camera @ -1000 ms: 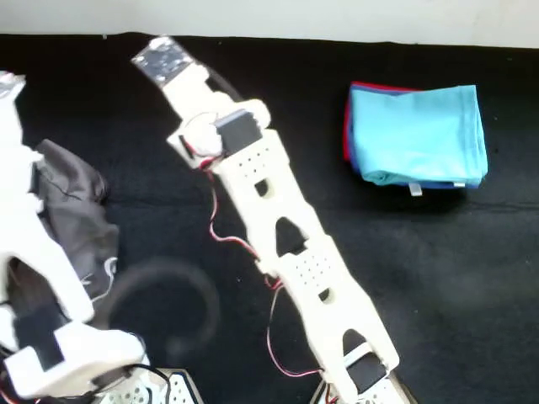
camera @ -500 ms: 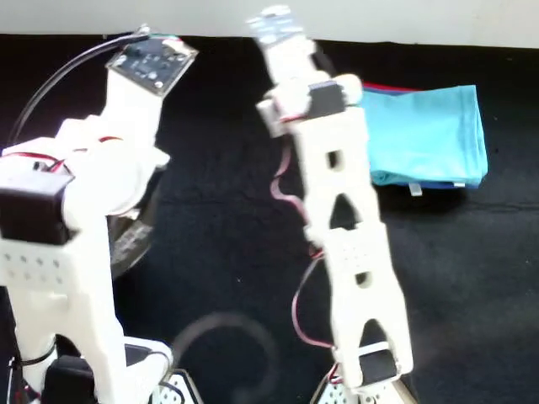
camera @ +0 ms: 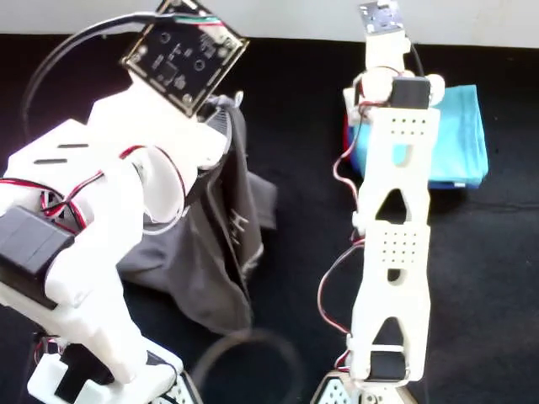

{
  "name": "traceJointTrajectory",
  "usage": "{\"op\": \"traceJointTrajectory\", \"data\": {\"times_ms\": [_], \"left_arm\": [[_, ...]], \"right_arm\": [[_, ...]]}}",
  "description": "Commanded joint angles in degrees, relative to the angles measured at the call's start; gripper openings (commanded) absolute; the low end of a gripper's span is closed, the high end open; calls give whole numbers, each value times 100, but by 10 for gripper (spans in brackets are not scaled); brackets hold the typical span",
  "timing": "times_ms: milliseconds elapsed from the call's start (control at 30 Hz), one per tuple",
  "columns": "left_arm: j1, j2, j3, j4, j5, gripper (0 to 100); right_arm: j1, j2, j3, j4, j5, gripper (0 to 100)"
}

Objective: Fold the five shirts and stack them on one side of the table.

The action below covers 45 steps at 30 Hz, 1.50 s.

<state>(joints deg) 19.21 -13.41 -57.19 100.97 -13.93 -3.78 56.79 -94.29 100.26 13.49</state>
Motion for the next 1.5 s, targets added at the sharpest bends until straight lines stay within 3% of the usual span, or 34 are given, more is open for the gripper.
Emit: {"op": "traceJointTrajectory", "data": {"times_ms": [0,133,267,500,633,900,1033,1200,1467], "left_arm": [[-892,-84,444,35,79,9],[-2396,-453,2114,26,-44,9],[-3670,-629,3978,-9,-853,9],[-4989,-620,5675,-18,-1943,9],[-5543,-620,6229,-281,-2145,9],[-5789,-646,7275,-1011,-2136,9],[-5780,-637,7345,-1152,-2127,9],[-5771,-637,7345,-1152,-2119,9],[-5771,-629,7354,-1152,-2119,9]], "right_arm": [[13,-409,-690,57,35,6],[-127,-409,-681,66,35,54],[-523,-400,-664,84,35,149],[-1367,-462,-338,110,35,163],[-1376,-1279,1024,110,35,163],[-2229,-3785,5640,4,35,163],[-2651,-4215,7292,-901,-246,163],[-2791,-4242,8418,-2026,-580,165],[-3275,-4233,9262,-2492,-580,165]]}}
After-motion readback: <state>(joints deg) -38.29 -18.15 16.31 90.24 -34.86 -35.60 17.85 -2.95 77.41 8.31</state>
